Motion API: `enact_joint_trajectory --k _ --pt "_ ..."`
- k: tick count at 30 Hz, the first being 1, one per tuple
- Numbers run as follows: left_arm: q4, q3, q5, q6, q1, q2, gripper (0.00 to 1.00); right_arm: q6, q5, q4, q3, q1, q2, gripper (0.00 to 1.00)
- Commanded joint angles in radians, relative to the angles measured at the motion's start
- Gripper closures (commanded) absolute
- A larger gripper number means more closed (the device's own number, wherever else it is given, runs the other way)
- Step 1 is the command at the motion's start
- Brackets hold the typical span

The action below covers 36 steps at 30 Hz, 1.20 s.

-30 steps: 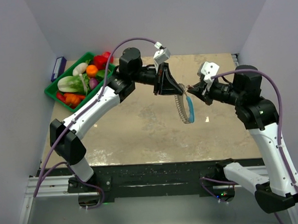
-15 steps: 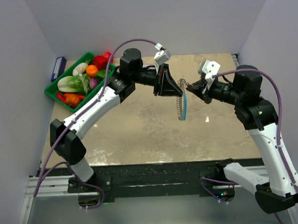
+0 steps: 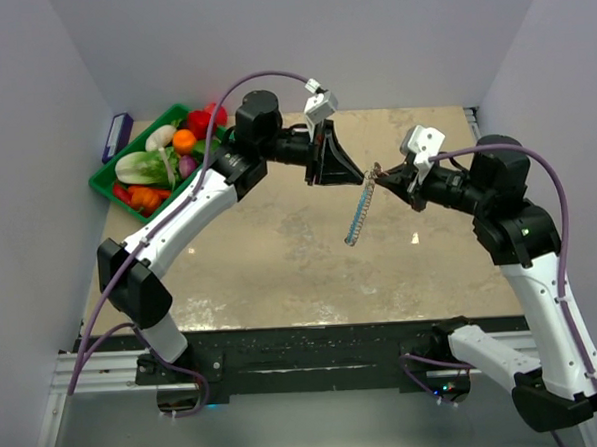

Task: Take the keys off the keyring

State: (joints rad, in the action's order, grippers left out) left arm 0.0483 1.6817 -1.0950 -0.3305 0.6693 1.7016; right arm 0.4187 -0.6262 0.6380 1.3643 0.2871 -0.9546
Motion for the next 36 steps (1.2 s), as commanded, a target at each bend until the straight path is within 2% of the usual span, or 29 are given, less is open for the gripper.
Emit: enact_joint_trajectory --k 1,14,19,23,36 --pt "-0.016 0.044 -0.003 -0.005 -0.01 -0.013 0.82 0.003 -0.024 -0.034 -0.007 -0.003 0.017 1.0" --pt "-0.123 0.035 -0.069 -0.1 -0.01 0.0 0.8 0.002 -0.024 -0.041 -0.027 -0.002 0.02 1.0" --pt "-0.13 0.015 -0.063 -0.097 -0.004 0.003 0.82 0.0 -0.023 -0.041 -0.021 -0.003 0.017 1.0" --pt "-0.122 0.01 -0.06 -0.09 0.0 0.004 0.88 0.0 -0.023 -0.043 -0.021 -0.002 0.017 1.0" --pt "-0.091 0.001 -0.052 -0.056 0.009 0.003 0.89 -0.001 -0.026 -0.035 0.001 -0.002 0.014 1.0"
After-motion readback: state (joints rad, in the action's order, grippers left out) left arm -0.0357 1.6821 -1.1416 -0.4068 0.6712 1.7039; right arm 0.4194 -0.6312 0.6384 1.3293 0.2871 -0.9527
